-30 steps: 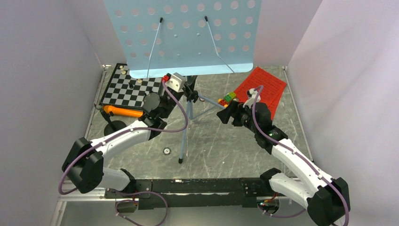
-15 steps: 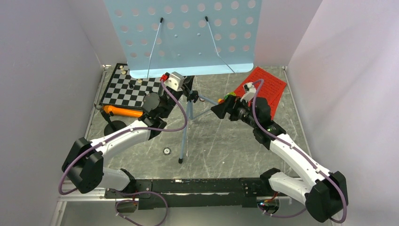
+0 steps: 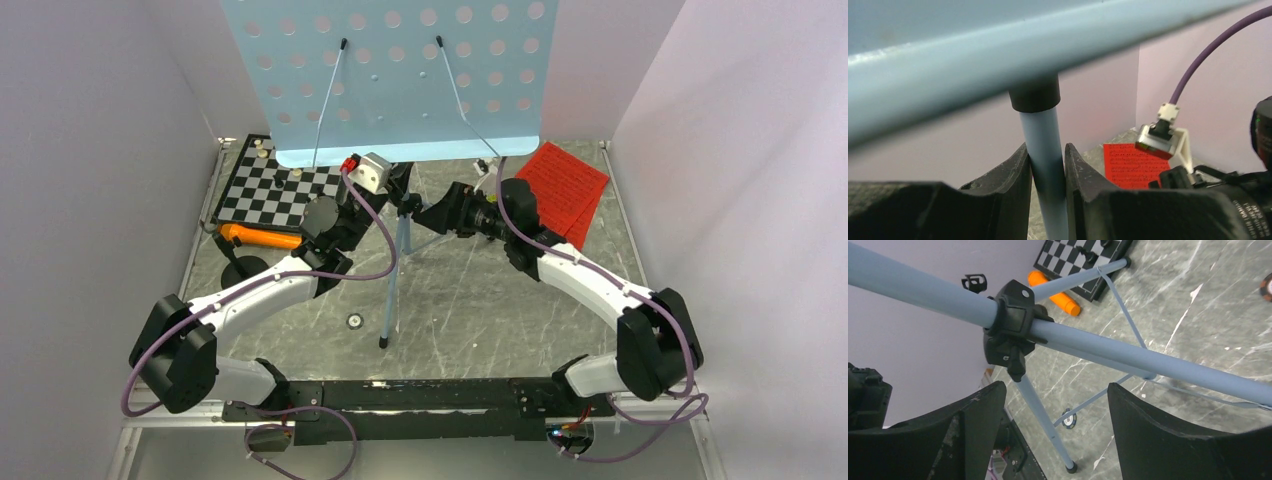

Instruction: Pack up the instrument practice props

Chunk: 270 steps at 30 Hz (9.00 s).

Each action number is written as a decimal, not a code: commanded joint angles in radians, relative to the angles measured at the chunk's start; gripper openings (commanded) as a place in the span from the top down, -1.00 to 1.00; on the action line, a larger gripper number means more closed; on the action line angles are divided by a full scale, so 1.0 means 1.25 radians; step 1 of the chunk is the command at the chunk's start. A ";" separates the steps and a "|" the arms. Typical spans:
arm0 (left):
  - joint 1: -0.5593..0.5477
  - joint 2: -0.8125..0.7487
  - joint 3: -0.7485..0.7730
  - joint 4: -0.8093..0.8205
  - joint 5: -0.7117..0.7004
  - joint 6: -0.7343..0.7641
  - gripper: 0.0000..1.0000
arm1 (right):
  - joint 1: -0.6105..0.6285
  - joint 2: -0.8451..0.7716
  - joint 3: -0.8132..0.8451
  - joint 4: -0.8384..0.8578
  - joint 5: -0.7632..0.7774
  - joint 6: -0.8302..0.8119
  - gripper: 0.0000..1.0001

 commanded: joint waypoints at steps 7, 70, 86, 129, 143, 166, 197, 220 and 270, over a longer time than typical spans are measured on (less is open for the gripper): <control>-0.006 -0.032 0.017 -0.047 0.073 0.046 1.00 | 0.015 0.060 0.067 0.114 -0.043 0.017 -0.22; 0.007 0.006 0.048 -0.115 0.022 0.017 1.00 | 0.507 -0.015 -0.108 0.276 0.976 -1.068 -1.00; 0.007 0.001 0.054 -0.101 0.012 0.011 1.00 | 0.188 -0.334 -0.258 -0.030 0.301 -0.159 -0.89; -0.004 0.002 0.022 -0.067 0.033 0.047 1.00 | -0.031 0.154 -0.073 0.578 -0.132 0.683 0.32; -0.004 -0.001 0.005 -0.078 0.034 0.043 1.00 | -0.024 0.102 0.088 0.160 -0.150 0.283 1.00; -0.004 -0.004 0.002 -0.074 0.029 0.053 1.00 | -0.028 0.129 -0.001 0.353 -0.223 0.500 -0.43; -0.010 -0.004 -0.011 -0.079 0.045 0.056 1.00 | -0.046 0.119 0.091 0.196 -0.133 0.240 1.00; -0.014 0.002 0.005 -0.090 0.039 0.048 1.00 | -0.031 0.001 0.101 -0.048 0.034 -0.034 -0.29; -0.022 -0.011 0.001 -0.104 0.033 0.056 1.00 | -0.016 0.052 0.043 0.106 -0.104 0.112 0.05</control>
